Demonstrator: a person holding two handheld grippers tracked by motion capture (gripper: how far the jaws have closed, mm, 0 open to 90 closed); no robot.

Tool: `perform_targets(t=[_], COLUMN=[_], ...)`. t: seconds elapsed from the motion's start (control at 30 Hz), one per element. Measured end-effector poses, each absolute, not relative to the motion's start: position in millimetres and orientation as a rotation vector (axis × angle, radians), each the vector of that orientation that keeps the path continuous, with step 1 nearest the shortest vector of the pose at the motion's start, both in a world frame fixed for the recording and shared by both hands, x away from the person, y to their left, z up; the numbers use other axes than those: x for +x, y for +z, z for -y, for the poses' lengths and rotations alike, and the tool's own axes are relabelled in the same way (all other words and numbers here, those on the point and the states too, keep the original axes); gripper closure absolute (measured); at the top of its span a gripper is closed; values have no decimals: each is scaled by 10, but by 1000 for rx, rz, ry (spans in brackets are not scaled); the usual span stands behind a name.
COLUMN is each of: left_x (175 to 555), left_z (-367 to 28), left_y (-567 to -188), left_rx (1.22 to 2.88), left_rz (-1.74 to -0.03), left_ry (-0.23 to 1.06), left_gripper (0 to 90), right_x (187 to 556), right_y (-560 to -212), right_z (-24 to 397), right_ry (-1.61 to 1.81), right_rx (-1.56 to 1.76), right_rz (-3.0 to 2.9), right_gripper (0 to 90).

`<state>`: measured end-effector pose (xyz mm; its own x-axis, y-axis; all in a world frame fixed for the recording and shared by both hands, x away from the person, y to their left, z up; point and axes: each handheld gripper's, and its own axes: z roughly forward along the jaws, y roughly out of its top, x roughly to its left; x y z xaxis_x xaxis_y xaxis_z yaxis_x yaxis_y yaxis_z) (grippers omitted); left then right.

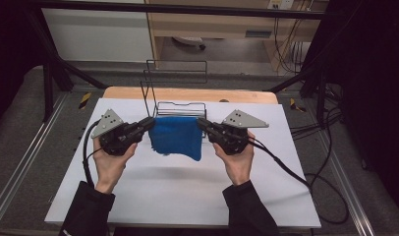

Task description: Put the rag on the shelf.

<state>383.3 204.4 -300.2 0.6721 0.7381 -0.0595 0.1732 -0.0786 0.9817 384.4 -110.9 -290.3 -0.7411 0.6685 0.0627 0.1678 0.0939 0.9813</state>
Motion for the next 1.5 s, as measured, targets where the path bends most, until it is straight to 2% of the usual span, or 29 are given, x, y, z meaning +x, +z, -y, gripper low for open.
perform_targets(t=[1.5], left_x=[4181], left_z=[-1988], left_y=[-2286], left_rx=[1430], left_rz=[-714], left_ry=[687], left_gripper=[849], right_x=[4164], right_y=[-2120], right_z=[1029], right_ry=[1663], right_rx=[725], right_rz=[-1794], right_gripper=[870])
